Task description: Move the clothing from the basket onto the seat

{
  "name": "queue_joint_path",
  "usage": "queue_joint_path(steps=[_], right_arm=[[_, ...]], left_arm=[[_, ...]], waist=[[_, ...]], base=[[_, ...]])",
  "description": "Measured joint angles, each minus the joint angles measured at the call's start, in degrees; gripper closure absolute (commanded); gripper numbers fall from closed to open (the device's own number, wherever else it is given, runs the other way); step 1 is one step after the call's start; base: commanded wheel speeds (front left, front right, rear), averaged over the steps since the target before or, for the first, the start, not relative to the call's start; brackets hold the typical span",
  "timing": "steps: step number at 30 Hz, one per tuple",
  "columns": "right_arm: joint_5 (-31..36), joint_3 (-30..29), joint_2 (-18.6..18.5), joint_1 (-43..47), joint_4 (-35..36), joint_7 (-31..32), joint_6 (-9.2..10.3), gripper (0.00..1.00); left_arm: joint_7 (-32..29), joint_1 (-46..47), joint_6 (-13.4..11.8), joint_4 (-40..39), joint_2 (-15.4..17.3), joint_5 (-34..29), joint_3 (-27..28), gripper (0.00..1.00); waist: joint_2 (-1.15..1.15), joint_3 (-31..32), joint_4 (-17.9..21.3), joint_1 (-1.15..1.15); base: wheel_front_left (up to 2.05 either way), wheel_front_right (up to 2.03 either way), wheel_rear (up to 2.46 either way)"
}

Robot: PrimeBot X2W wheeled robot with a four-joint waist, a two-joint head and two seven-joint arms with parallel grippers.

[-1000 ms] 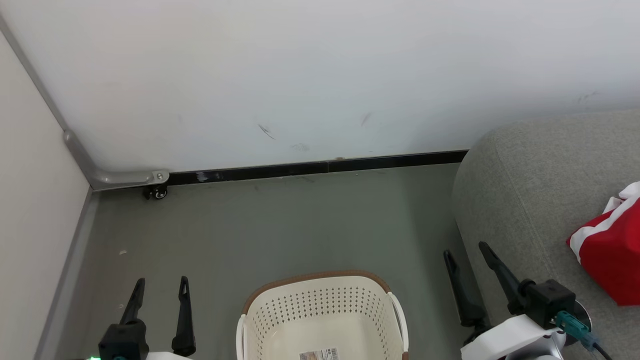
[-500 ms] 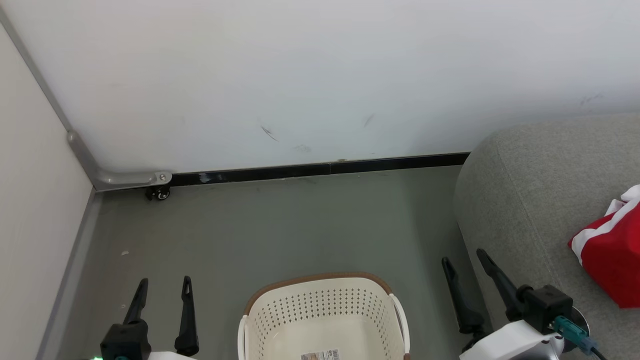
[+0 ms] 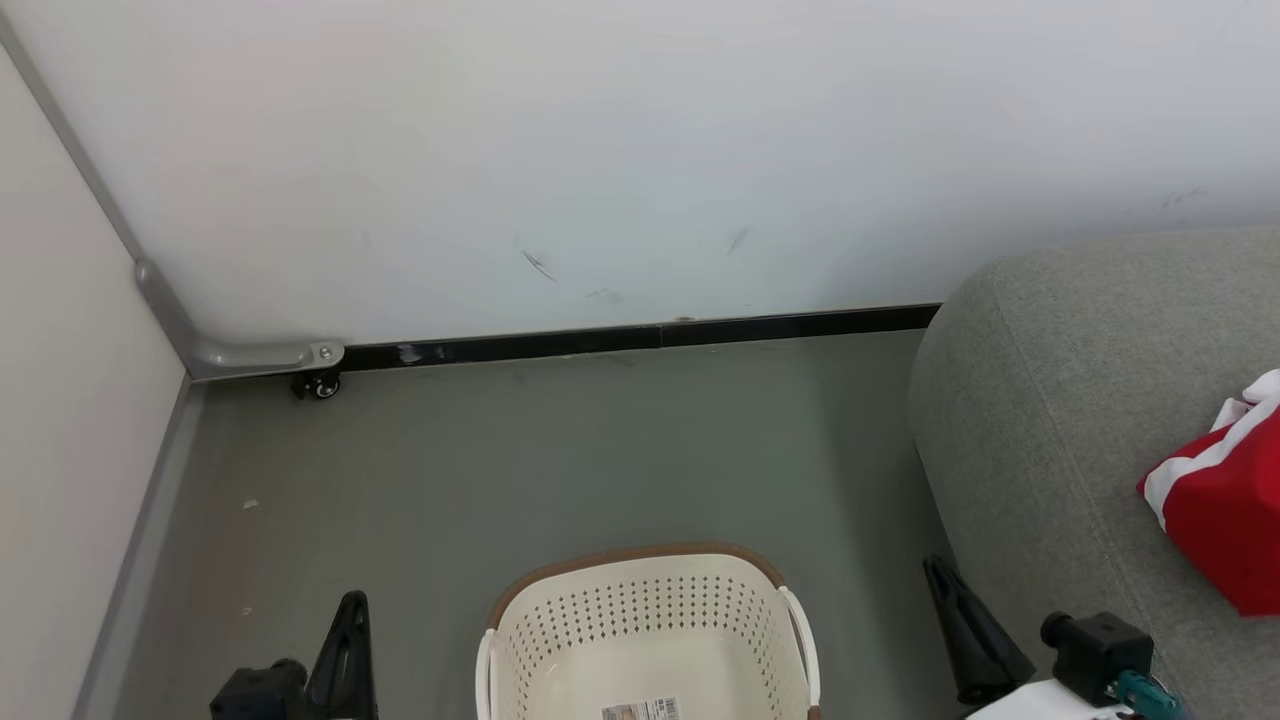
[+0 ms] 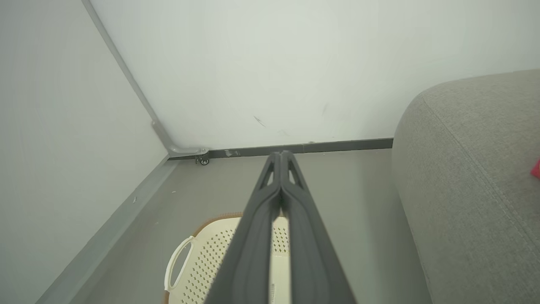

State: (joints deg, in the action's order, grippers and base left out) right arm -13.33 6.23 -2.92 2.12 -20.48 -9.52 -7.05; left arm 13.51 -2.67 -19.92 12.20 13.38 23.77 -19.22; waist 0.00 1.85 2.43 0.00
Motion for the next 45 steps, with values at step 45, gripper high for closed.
queue_joint_path(steps=[45], right_arm=[[-40.5, -4.4, -0.8, -0.3, 3.4, 5.9, 0.00, 1.00]], left_arm=[[-8.7, 0.2, 11.7, -1.2, -4.7, 34.0, 10.6, 1.00]], waist=[[0.00, -0.1, -1.2, 0.80]], base=[[0.00, 0.00, 0.00]])
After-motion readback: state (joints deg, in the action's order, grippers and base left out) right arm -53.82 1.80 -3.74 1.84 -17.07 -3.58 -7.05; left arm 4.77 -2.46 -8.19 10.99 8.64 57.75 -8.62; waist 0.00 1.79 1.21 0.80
